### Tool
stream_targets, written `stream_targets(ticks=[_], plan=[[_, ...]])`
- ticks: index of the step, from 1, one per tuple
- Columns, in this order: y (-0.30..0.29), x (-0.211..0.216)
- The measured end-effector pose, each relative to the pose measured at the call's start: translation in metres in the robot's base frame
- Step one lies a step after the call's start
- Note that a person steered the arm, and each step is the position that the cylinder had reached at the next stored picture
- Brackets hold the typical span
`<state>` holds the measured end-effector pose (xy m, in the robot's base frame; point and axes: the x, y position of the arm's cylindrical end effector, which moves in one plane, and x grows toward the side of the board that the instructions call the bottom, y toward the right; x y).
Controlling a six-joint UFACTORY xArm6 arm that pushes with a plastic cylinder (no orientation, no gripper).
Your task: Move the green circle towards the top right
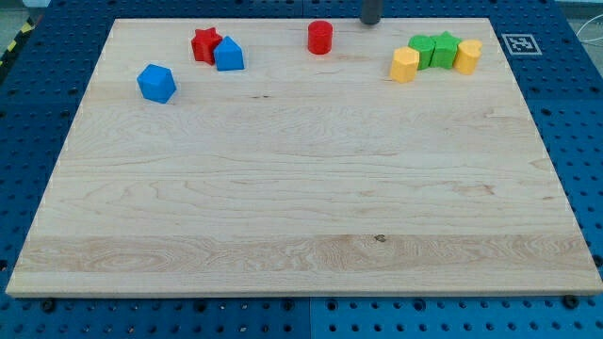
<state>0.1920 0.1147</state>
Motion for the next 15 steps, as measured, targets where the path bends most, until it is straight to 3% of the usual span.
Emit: stream_targets(ticks=[1, 3, 7, 8, 10, 12, 14, 15], plan=[[0.019, 0.001], [0.077, 0.043], [0.087, 0.136], [0.054, 0.167], [0.067, 0.151], [0.04, 0.152], [0.039, 0.097], [0.019, 0.091]])
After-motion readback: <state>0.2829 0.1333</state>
